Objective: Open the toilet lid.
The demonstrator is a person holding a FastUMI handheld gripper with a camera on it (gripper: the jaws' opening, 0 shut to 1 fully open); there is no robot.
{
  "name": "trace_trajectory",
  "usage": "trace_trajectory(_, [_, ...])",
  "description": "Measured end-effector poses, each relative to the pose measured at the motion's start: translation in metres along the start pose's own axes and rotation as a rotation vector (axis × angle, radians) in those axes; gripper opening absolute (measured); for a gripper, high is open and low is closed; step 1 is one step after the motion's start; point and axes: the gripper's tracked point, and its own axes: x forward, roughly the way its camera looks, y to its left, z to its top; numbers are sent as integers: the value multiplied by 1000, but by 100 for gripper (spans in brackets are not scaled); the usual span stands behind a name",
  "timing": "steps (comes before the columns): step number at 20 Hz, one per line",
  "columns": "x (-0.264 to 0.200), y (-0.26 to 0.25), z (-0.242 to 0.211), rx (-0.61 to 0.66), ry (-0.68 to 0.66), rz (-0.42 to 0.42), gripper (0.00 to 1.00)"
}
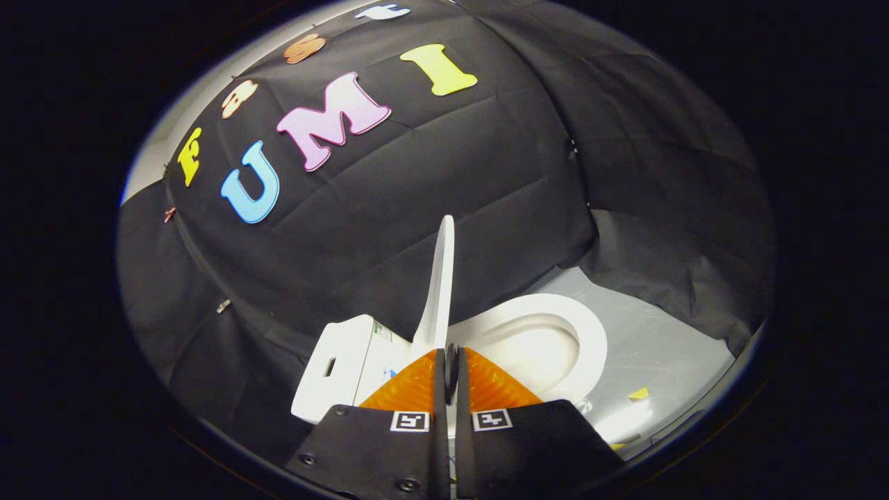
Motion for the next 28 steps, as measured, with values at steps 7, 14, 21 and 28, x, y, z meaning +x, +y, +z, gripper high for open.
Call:
trace_trajectory(7, [-3, 66, -3, -129, -32, 4, 10])
trace_trajectory(14, [-7, 155, -25, -332, -70, 26, 10])
trace_trajectory(21, [-1, 224, -57, -468, -75, 46, 10])
trace_trajectory(28, [8, 282, -96, -564, -78, 66, 10])
